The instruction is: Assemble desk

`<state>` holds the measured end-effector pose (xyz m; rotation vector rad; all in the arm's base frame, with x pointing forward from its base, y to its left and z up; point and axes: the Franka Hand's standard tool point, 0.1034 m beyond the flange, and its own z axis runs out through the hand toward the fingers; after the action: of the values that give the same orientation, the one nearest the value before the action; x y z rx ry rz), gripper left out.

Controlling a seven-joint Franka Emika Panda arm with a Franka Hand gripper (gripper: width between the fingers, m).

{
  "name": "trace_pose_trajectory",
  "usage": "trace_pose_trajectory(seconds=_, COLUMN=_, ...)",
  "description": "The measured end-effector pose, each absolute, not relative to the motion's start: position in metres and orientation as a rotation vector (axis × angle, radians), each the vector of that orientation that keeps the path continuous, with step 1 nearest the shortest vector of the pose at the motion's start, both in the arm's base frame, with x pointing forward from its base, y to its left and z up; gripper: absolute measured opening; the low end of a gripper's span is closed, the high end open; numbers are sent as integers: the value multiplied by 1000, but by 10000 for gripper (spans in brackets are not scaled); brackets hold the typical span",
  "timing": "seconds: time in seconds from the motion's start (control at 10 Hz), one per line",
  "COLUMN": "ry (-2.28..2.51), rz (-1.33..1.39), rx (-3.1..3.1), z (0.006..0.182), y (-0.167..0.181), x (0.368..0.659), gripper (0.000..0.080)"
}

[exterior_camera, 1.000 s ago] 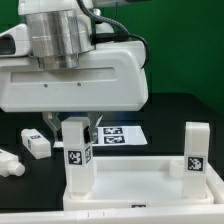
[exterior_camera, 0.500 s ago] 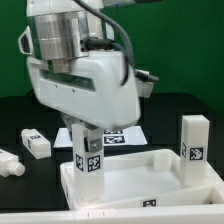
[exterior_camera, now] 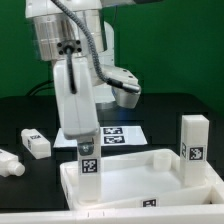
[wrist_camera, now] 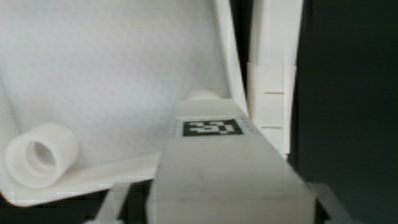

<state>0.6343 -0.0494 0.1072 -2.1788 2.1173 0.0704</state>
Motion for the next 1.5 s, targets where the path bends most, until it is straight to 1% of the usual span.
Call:
trace_pose_trajectory(seconds=0.1, ry=2055, rz=66, rx=-2238, z=107, y=-49, x=634, gripper=285)
trace_pose_trajectory(seconds=0.3, ry=1642, rz=33, rx=-2547, z=108, y=-45, x=635, gripper=594)
trace_pose_trajectory(seconds=0.4, ry=1465, rz=16, rx=-2646, z=111, y=-40, x=634, gripper=594)
trace_pose_trajectory(seconds=0.5, ry=1386, rz=11, rx=-2692, z=114, y=-37, x=630, gripper=632)
trace_pose_trajectory(seconds=0.7, ry=1200, rz=3, rx=-2784, z=112, y=-39, x=629, gripper=647)
trace_pose_trajectory(seconds=0.8, ry=1004, rz=-22, rx=-2875, z=112, y=-40, x=630, gripper=649)
trace_pose_trajectory(seconds=1.0, ry=360, rz=-95, rx=-3062, z=112, y=-43, x=632, gripper=649)
trace_pose_trajectory(seconds=1.1, ry=214, rz=-100, rx=-3078, z=112, y=-47, x=632, gripper=649)
trace_pose_trajectory(seconds=1.3, ry=241, rz=-97, rx=-3076, z=111, y=-46, x=632, gripper=384)
trace_pose_trajectory(seconds=1.4, ry=242, rz=-97, rx=-3076, z=111, y=-46, x=631, gripper=384)
trace_pose_trajectory(seconds=1.5, ry=285, rz=-96, rx=-3071, z=111, y=-47, x=631, gripper=284)
